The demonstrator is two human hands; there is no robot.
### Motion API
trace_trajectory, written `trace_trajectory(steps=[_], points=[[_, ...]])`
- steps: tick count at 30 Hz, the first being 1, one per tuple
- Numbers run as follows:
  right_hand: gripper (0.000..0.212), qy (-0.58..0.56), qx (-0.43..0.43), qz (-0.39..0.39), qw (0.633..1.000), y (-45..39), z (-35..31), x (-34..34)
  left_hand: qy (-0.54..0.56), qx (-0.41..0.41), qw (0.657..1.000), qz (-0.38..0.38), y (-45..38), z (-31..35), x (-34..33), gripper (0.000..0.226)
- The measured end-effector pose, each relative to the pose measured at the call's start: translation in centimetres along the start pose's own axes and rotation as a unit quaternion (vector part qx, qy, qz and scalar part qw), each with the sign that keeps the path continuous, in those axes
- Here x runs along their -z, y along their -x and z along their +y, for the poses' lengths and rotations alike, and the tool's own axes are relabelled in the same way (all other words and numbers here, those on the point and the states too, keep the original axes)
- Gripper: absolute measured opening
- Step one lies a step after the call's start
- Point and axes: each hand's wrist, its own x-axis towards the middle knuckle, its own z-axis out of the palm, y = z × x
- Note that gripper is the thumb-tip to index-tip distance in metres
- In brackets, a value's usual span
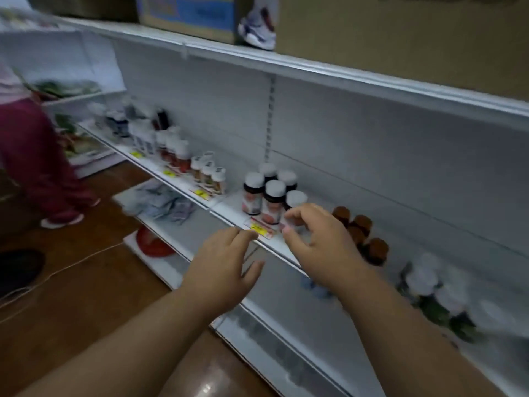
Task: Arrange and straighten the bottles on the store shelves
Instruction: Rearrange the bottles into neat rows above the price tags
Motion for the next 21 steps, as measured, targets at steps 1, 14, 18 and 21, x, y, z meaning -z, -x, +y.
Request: trace_trajectory(steps=[1, 14, 18, 21], points=[[0.017, -0.005, 0.012, -0.007, 1.0, -1.6, -1.2, -1.4, -0.003, 0.016, 1.0, 0.005, -0.1, -2.0, 0.8, 0.044], [0.012, -0.071, 0.113, -0.118, 0.984, -24.0, -8.8, -19.8, -0.016, 0.197, 0.979, 0.047, -7.4, -24.6, 4.2, 0.043], [0.008, -0.095, 0.155, -0.158, 0.971, -30.5, -14.1, -25.8, -0.025, 0.243, 0.967, 0.077, -8.5, -32.6, 6.8, 0.039], [0.01, -0.099, 0.167, -0.169, 0.966, -34.5, -17.2, -30.7, -0.008, 0.252, 0.963, 0.093, -9.5, -38.7, 7.6, 0.037]])
